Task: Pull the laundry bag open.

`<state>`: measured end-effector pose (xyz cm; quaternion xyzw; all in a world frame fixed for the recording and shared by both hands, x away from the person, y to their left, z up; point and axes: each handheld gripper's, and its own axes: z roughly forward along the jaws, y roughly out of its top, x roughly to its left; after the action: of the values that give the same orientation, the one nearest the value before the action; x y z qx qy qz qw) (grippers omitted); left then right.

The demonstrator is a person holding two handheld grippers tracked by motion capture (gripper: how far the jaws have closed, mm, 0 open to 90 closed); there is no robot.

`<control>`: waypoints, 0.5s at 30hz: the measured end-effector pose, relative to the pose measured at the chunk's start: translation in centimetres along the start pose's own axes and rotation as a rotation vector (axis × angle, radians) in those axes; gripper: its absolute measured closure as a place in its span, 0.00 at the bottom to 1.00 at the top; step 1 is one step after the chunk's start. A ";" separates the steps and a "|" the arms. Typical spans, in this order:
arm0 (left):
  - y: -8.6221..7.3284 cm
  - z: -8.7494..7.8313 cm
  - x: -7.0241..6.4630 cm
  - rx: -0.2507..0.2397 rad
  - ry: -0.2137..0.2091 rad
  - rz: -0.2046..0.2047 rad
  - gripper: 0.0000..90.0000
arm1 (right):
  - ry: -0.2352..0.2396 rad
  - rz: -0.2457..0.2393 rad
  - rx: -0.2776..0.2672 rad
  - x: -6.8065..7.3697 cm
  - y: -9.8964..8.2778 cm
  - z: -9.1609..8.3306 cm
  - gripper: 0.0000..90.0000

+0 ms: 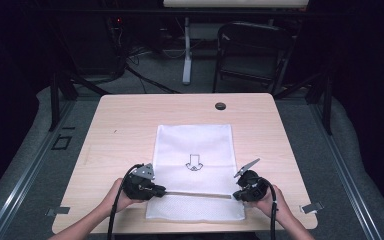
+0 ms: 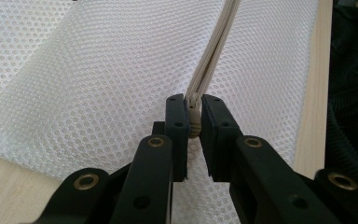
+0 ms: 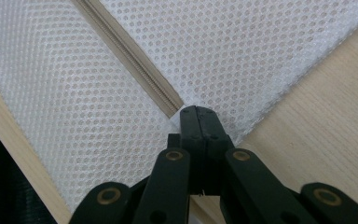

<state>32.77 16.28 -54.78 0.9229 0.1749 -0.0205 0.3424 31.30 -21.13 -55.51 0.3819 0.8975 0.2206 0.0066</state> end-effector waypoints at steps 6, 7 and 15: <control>-0.7 -0.6 0.3 -0.011 0.011 -0.022 0.91 | -0.001 -0.011 0.017 -0.1 0.0 -0.1 1.00; -0.8 -0.7 0.4 -0.010 0.010 -0.025 0.91 | 0.002 -0.009 0.013 -0.1 0.0 -0.1 1.00; -1.6 -1.3 0.6 -0.006 0.027 -0.036 0.91 | 0.003 -0.007 0.015 -0.1 0.1 -0.1 1.00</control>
<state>32.66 18.37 -54.87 0.9188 0.1960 -0.0138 0.3424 31.40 -21.20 -55.41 0.3786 0.9004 0.2145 0.0032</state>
